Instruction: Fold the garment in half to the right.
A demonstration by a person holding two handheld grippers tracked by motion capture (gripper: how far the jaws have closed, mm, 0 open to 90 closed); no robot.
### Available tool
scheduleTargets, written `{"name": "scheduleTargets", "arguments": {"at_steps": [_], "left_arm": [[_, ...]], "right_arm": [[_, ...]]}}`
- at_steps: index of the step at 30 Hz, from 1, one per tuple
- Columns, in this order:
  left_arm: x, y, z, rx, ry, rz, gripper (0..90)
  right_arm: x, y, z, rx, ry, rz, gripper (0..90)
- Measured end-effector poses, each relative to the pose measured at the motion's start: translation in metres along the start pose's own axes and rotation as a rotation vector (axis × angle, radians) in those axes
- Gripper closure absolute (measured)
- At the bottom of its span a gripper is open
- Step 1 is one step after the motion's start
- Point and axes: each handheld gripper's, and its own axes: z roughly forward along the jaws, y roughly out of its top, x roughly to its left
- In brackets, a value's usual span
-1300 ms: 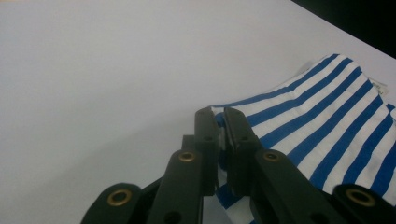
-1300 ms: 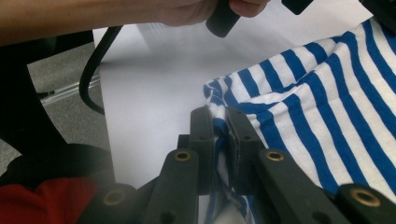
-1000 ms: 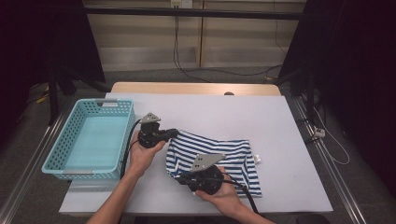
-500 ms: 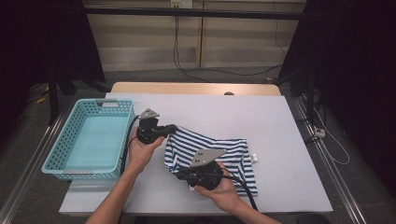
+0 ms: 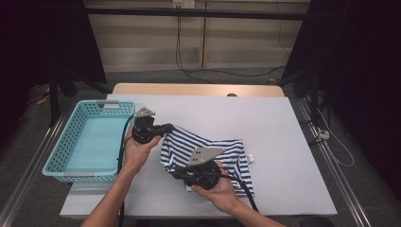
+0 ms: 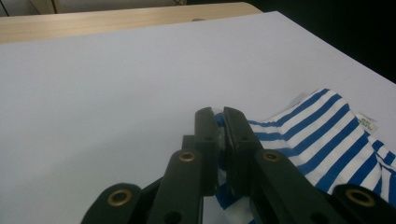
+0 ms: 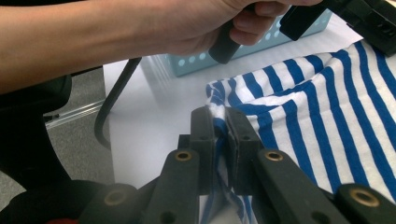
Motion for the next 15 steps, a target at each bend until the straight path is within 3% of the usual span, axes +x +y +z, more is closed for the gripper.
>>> {"name": "scheduleTargets", "arguments": {"at_steps": [1,2,3,8,10,15], "left_arm": [[0.001,0.002,-0.001,0.000,0.002,0.016,85.2],[0.001,0.004,-0.003,-0.001,0.000,0.015,85.1],[0.000,0.005,-0.004,-0.010,-0.015,-0.012,85.2],[0.004,0.010,-0.008,-0.026,-0.011,0.015,85.2],[0.004,0.012,-0.011,-0.029,-0.018,0.001,85.2],[0.005,0.020,-0.016,-0.028,0.008,0.010,85.2]], "right_arm": [[0.000,0.002,0.000,-0.003,-0.002,-0.005,83.6],[0.000,0.003,-0.001,-0.007,-0.005,-0.003,83.6],[0.000,0.005,-0.002,-0.014,-0.004,-0.003,83.6],[-0.001,0.010,-0.003,-0.035,-0.004,-0.001,83.7],[0.001,0.013,-0.003,-0.038,-0.006,-0.003,83.7],[0.000,0.021,-0.003,-0.048,-0.010,-0.016,83.7]]}}
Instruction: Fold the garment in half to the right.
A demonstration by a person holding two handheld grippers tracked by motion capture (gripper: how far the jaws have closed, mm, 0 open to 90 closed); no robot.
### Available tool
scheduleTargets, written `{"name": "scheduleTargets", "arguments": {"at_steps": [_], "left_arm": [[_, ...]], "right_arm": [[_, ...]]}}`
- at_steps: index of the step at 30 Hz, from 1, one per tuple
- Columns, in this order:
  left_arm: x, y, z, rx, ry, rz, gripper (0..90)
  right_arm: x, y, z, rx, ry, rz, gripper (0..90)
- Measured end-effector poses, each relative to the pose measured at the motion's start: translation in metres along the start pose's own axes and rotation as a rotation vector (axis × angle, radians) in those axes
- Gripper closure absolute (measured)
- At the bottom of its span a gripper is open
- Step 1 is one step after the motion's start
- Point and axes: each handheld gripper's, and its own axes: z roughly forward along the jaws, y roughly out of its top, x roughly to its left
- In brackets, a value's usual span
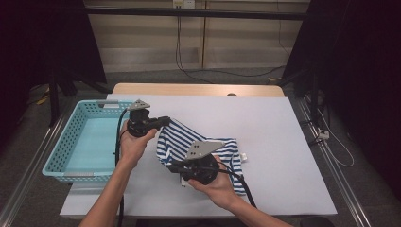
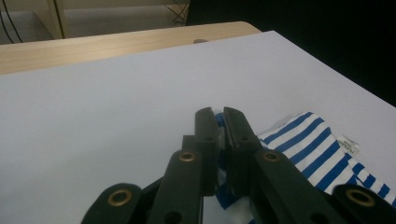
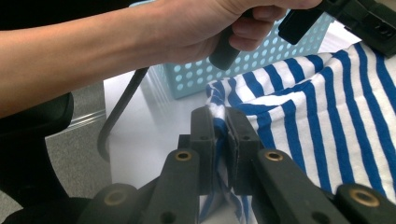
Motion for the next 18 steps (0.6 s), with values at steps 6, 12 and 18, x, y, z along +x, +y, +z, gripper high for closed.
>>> {"name": "scheduleTargets", "arguments": {"at_steps": [6,12,18], "left_arm": [[0.003,0.005,-0.007,-0.003,0.021,-0.022,85.2],[0.007,0.012,-0.010,-0.022,0.030,-0.047,85.2],[0.006,0.008,-0.002,0.002,0.008,-0.053,85.2]], "right_arm": [[0.001,0.010,0.002,-0.016,0.004,-0.010,83.7],[-0.001,0.019,0.005,-0.034,0.002,-0.019,83.7],[-0.004,0.008,0.006,-0.021,0.004,0.000,83.7]]}}
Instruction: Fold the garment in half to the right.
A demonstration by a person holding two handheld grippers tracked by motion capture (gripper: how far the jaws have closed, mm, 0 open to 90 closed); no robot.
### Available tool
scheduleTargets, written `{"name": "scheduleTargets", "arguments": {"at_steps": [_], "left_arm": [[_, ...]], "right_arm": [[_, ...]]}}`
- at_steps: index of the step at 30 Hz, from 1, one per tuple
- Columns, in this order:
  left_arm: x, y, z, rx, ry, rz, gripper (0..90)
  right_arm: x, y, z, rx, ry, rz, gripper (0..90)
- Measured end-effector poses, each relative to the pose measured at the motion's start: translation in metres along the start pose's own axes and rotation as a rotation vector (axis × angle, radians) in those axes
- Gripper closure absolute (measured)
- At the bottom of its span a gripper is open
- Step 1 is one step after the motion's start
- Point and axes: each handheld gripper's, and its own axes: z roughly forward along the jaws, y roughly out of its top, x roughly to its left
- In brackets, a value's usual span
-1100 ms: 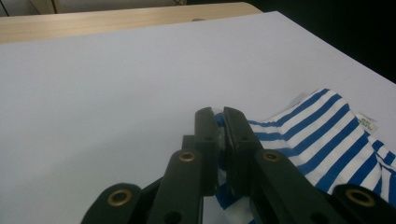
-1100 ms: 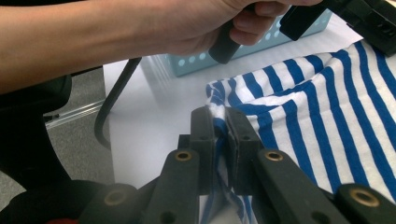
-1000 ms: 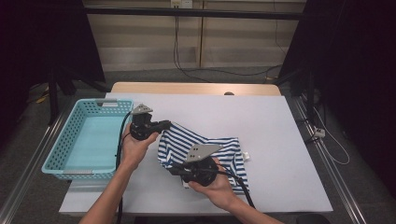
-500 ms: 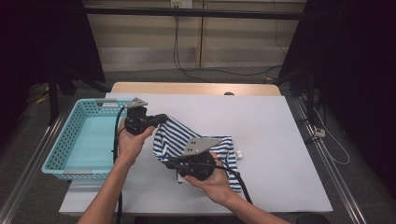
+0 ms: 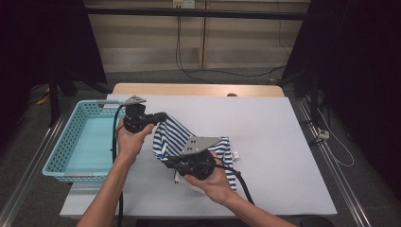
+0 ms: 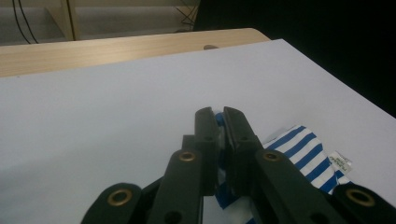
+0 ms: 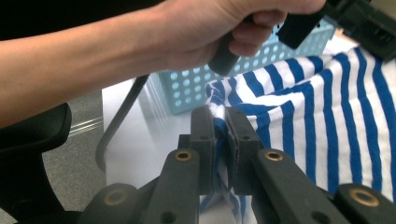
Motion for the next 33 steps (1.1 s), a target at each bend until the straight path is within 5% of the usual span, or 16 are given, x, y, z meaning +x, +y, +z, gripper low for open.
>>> {"name": "scheduleTargets", "arguments": {"at_steps": [11,21,25,33], "left_arm": [[-0.019,0.004,0.014,-0.018,-0.003,0.039,85.2],[-0.029,0.003,0.031,-0.023,-0.028,0.015,85.2],[-0.035,0.003,0.039,-0.012,-0.026,0.039,85.3],[-0.042,-0.001,0.051,0.001,-0.041,0.038,85.3]], "right_arm": [[-0.001,-0.012,-0.019,-0.017,-0.020,0.044,83.7],[-0.008,-0.028,-0.034,-0.039,-0.051,0.091,83.6],[-0.010,-0.036,-0.039,-0.037,-0.058,0.112,83.6],[-0.011,-0.047,-0.046,-0.019,-0.082,0.106,83.6]]}}
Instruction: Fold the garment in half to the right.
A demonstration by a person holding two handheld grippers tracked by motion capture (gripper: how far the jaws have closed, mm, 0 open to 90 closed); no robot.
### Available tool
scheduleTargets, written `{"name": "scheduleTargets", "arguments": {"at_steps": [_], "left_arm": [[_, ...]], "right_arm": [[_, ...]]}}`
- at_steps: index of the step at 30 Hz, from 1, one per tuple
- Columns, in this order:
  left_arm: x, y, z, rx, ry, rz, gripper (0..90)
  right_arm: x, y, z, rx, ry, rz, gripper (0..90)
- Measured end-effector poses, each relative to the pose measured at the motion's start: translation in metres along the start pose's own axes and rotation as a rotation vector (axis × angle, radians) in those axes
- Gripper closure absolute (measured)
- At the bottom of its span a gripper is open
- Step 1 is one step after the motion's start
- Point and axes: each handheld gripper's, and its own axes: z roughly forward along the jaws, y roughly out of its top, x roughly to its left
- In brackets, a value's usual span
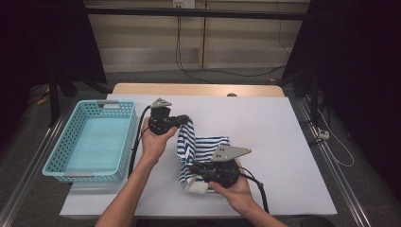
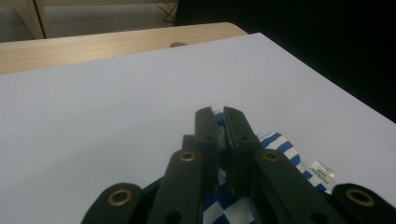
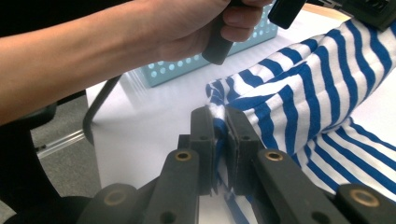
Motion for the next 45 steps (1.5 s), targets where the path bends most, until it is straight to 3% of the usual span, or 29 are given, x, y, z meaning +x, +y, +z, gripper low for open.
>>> {"name": "scheduleTargets", "arguments": {"at_steps": [5,7,8,13,15,17,18,19,20,22,23,26,31,36,40,45], "left_arm": [[-0.004,-0.003,0.009,0.004,0.013,-0.003,85.3],[-0.005,-0.002,0.013,0.031,0.009,0.028,85.3],[-0.007,-0.003,0.017,0.013,0.007,0.007,85.3],[-0.011,-0.002,0.025,0.024,0.001,0.005,85.3],[-0.009,-0.004,0.028,0.048,0.002,0.035,85.3],[-0.009,-0.005,0.030,0.053,-0.001,0.031,85.2],[-0.012,-0.007,0.034,0.029,-0.002,-0.001,85.3],[-0.013,-0.007,0.036,0.037,-0.004,-0.001,85.3],[-0.012,-0.008,0.036,0.061,-0.006,0.034,85.3],[-0.015,-0.009,0.041,0.052,-0.011,0.012,85.3],[-0.015,-0.010,0.042,0.067,-0.014,0.027,85.2],[-0.016,-0.014,0.048,0.059,-0.031,-0.003,85.2],[-0.016,-0.019,0.054,0.082,-0.044,0.001,85.1],[-0.019,-0.021,0.059,0.076,-0.058,-0.028,85.1],[-0.021,-0.022,0.061,0.089,-0.051,-0.008,84.7],[-0.023,-0.022,0.064,0.088,-0.057,-0.021,84.8]], "right_arm": [[-0.003,-0.007,-0.003,0.010,-0.014,0.013,83.5],[-0.005,-0.009,-0.005,0.012,-0.023,0.011,83.5],[-0.006,-0.011,-0.006,0.014,-0.027,0.004,83.5],[-0.010,-0.015,-0.010,0.015,-0.038,0.017,83.5],[-0.012,-0.018,-0.011,0.022,-0.045,0.024,83.4],[-0.013,-0.020,-0.012,0.031,-0.052,0.025,83.4],[-0.014,-0.022,-0.013,0.037,-0.059,0.021,83.3],[-0.014,-0.024,-0.013,0.039,-0.063,0.015,83.3],[-0.014,-0.025,-0.013,0.041,-0.066,0.018,83.2],[-0.014,-0.027,-0.013,0.050,-0.066,0.017,83.2],[-0.015,-0.028,-0.013,0.051,-0.065,0.021,83.2],[-0.016,-0.031,-0.015,0.063,-0.069,0.023,83.0],[-0.017,-0.037,-0.018,0.081,-0.077,0.019,82.4],[-0.018,-0.039,-0.018,0.093,-0.077,0.017,82.4],[-0.018,-0.042,-0.020,0.104,-0.087,0.011,82.4],[-0.018,-0.046,-0.022,0.123,-0.090,0.019,82.3]]}}
